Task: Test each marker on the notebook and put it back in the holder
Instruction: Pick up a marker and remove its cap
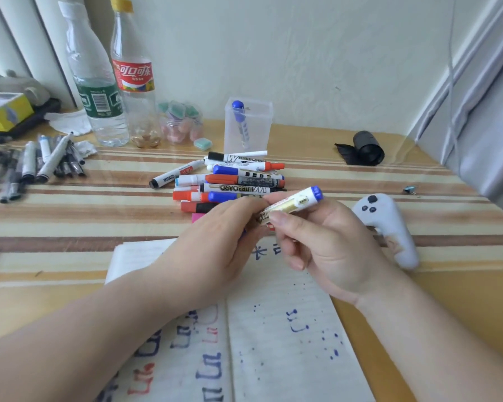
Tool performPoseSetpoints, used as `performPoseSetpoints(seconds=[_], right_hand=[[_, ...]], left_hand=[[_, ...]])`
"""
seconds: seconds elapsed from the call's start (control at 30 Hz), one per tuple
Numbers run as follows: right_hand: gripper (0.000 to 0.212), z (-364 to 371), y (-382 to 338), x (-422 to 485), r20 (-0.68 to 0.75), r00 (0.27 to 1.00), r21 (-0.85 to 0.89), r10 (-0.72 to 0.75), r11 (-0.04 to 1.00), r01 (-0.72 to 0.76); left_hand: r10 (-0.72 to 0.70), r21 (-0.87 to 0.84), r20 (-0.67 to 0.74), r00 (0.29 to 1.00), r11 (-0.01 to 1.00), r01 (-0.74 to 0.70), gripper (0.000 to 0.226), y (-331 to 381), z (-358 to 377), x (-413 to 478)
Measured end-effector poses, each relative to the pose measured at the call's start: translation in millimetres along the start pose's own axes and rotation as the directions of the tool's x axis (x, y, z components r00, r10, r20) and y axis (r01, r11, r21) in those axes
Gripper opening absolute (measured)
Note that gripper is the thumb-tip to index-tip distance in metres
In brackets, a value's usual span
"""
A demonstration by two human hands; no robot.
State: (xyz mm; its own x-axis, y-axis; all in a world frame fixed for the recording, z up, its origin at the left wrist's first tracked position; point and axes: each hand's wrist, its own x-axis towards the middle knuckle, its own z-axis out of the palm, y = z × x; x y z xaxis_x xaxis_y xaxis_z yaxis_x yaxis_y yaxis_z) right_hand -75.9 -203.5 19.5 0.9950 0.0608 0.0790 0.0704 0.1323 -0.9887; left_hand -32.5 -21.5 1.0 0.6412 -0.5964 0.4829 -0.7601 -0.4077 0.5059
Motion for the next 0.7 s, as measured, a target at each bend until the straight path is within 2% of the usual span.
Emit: performPoseSetpoints(seconds=[0.07, 0.17, 0.37, 0.57, 0.7], right_hand=[[0.016, 2, 3, -1, -0.050, 0.998, -0.037, -0.050, 0.998, 0.048], [0.021, 7, 3, -3, -0.093, 0.991, -0.090, -0.095, 0.992, 0.087], [0.019, 14, 4, -10, -0.038, 0.973, -0.172, -0.227, 0.961, 0.218], [0.013, 14, 2, -13, -0.065, 0.953, -0.172, -0.296, 0.944, 0.282], [0.016, 14, 0, -12, -0.100, 0.948, -0.113, -0.303, 0.950, 0.292]], left_hand=[[-0.038, -0.028, 0.050, 0.998, 0.999, 0.040, 0.030, 2, 1, -1], [-0.063, -0.084, 0.117, 0.991, 0.994, 0.073, 0.019, 5, 0, -2], [0.008, -0.126, 0.100, 0.995, 0.992, 0.005, 0.007, 9, -7, 0], [-0.002, -0.170, 0.055, 0.998, 0.985, 0.011, 0.015, 15, -5, 1], [-0.038, -0.281, 0.070, 0.997, 0.958, 0.056, 0.023, 19, -5, -2]])
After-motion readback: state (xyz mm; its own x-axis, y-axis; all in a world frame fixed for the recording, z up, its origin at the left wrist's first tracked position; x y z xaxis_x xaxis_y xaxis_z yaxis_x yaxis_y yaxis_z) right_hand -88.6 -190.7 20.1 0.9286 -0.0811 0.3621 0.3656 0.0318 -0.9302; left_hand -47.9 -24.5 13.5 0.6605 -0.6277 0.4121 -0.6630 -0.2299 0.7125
